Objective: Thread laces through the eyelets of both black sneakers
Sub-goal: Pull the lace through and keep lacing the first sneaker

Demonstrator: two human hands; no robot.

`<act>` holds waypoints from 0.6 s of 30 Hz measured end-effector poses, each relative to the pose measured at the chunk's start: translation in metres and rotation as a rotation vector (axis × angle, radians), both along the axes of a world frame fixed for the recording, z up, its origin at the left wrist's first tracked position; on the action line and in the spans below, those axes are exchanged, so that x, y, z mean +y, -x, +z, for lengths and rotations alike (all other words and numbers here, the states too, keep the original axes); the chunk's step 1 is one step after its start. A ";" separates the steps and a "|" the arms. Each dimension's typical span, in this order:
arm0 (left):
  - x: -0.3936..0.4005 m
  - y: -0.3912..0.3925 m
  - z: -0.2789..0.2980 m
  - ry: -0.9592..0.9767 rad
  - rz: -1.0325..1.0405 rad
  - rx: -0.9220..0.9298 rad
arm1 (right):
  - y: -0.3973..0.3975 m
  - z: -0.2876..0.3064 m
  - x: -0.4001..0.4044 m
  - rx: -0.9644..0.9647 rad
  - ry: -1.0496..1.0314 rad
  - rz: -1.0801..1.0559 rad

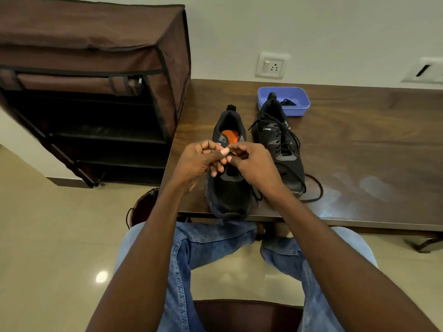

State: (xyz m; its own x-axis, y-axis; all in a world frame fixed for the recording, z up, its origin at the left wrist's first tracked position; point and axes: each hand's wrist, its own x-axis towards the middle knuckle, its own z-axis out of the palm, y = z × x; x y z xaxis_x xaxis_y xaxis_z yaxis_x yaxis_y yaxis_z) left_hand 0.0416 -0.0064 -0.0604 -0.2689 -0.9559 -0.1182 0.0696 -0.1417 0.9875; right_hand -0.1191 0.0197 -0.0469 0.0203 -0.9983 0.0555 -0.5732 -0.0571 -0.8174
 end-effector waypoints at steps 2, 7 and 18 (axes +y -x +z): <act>0.002 0.000 -0.004 -0.016 0.019 -0.011 | -0.002 0.001 0.001 -0.095 -0.002 0.046; 0.004 0.000 -0.006 -0.015 0.089 0.074 | -0.006 -0.002 0.000 -0.217 0.015 0.023; 0.003 0.002 -0.005 -0.014 0.160 0.052 | -0.011 -0.005 0.001 -0.024 0.158 -0.110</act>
State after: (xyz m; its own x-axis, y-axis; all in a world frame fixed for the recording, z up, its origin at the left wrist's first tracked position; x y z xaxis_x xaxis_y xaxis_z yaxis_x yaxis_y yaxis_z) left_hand 0.0395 -0.0038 -0.0659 -0.1192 -0.9853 -0.1220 0.1436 -0.1387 0.9799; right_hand -0.1080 0.0210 -0.0516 -0.0921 -0.9732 0.2109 -0.5637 -0.1236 -0.8167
